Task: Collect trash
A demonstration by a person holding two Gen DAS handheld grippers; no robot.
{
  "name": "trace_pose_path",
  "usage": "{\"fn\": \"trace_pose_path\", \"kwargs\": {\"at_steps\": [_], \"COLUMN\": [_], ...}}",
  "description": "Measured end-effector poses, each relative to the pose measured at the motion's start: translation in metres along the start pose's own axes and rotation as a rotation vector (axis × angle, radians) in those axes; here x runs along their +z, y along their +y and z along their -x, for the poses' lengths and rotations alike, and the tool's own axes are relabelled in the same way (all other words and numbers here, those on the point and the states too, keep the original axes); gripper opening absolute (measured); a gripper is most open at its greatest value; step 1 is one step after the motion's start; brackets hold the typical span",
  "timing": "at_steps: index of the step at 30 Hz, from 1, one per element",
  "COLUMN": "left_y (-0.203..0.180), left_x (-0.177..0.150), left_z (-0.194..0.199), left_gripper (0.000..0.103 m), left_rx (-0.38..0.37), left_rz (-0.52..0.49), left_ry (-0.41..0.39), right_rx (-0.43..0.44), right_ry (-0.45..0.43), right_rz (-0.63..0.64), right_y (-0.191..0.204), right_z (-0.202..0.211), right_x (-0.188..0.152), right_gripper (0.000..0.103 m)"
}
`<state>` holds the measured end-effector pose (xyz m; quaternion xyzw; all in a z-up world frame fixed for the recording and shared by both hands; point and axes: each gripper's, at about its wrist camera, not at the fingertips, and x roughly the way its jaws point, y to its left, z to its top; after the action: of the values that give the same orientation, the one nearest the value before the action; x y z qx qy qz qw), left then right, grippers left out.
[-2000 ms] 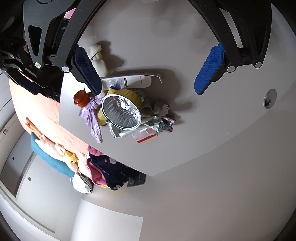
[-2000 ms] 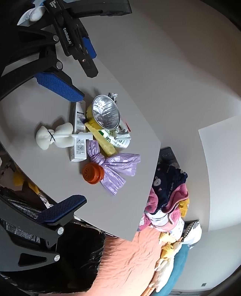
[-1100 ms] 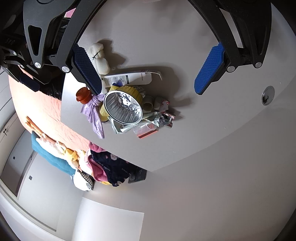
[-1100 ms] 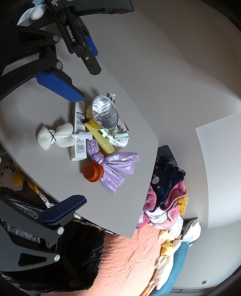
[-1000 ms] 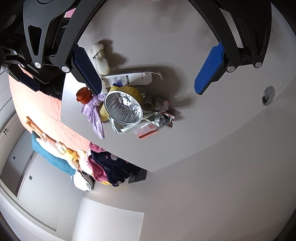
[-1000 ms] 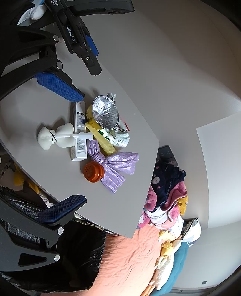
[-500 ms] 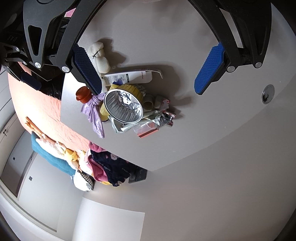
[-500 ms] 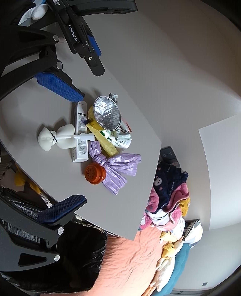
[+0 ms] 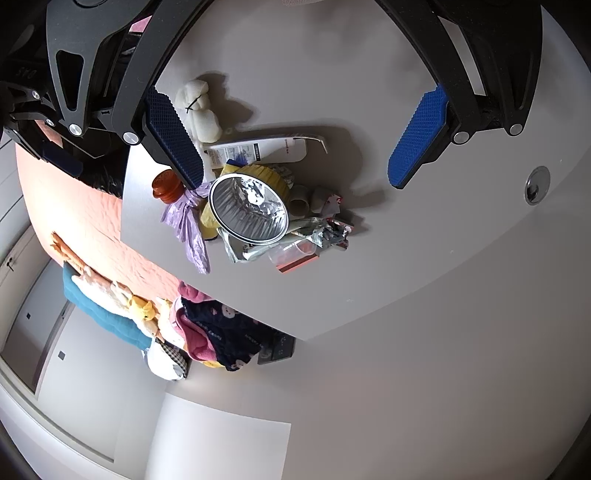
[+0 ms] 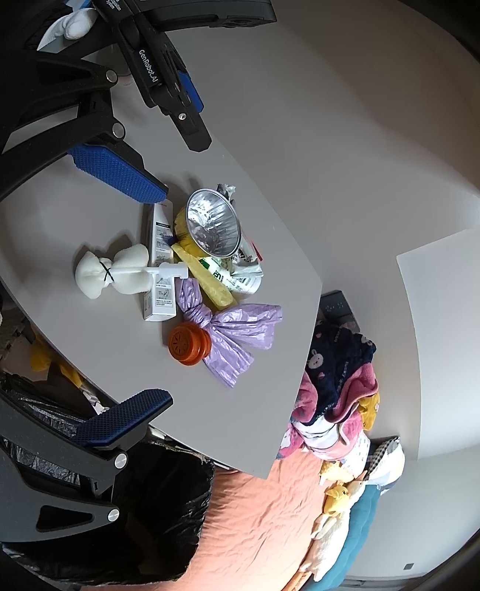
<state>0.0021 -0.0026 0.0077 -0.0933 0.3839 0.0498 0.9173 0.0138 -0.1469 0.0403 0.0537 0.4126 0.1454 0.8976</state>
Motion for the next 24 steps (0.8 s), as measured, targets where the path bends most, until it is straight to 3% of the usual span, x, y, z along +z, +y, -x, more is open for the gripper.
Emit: {"fn": "trace_pose_path", "kwargs": {"at_steps": [16,24], "left_y": [-0.002,-0.005], "left_x": [-0.002,-0.001], "left_z": [-0.004,-0.020], "left_gripper": [0.096,0.096], "left_rx": [-0.012,-0.018], "left_rz": [0.007,0.002], "left_ry": [-0.002,0.050], "right_rx": [0.001,0.006], "right_ry": [0.013,0.039], "right_rz": [0.005,0.025], "right_y": [-0.001,0.000], "right_z": [-0.003,-0.009], "right_x": [0.000,-0.006], "right_gripper": [0.100,0.100]}}
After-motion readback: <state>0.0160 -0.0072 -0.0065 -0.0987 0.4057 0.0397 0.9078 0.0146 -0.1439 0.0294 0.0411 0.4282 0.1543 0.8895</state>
